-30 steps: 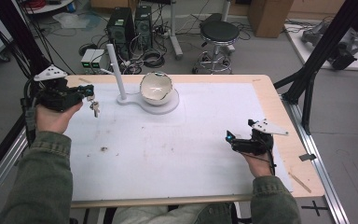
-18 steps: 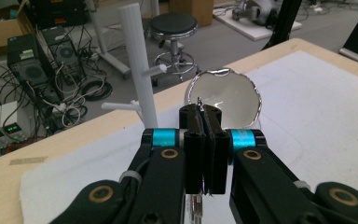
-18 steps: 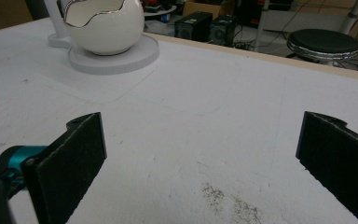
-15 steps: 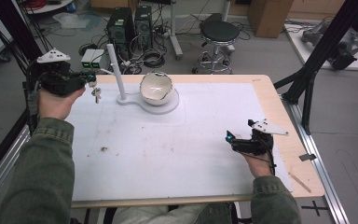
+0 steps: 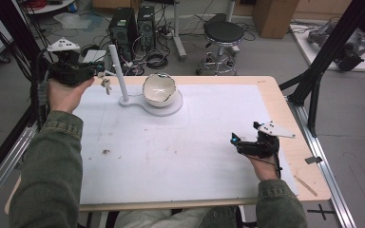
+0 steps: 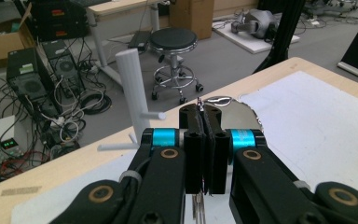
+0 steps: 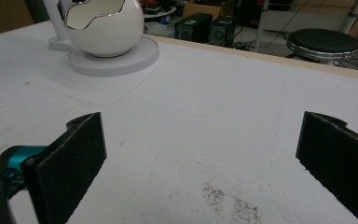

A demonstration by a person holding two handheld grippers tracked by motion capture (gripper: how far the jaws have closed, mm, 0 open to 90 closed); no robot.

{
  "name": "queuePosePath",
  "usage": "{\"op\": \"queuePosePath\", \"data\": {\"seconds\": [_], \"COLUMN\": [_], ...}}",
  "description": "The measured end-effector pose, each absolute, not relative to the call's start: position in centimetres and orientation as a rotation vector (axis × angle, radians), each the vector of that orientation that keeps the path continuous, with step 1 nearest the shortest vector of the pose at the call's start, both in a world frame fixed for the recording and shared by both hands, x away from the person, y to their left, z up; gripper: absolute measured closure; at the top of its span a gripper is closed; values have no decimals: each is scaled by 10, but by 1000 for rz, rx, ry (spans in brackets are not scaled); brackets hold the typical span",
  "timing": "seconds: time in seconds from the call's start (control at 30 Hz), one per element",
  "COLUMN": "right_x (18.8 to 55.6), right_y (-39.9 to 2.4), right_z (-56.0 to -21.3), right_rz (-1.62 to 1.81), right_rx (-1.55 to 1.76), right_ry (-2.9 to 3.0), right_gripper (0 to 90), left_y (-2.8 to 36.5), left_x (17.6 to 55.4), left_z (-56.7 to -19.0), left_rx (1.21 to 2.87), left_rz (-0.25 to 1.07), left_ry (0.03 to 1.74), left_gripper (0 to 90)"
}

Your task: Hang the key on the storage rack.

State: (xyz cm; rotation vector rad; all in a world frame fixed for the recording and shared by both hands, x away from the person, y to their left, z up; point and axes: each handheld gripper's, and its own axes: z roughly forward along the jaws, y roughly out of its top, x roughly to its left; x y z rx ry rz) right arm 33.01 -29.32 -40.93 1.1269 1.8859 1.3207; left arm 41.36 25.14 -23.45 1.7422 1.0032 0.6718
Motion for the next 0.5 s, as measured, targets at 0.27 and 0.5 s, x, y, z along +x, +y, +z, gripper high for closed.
{"op": "queuePosePath", "data": {"seconds": [0.27,0.5], "right_x": [328,328], "right_y": [-295,-296], "right_z": [-409,-409], "right_rz": [1337,1342], "right_rx": [1131,1133], "right_ry": [1877,1877], "right_gripper": [4,4], "left_y": [247,240], "left_x": [427,438], "left_z": [-233,-236], "left_rx": [1739,1728], "left_rz": [690,691], "left_ry": [1027,1035], "left_gripper": [880,880]}}
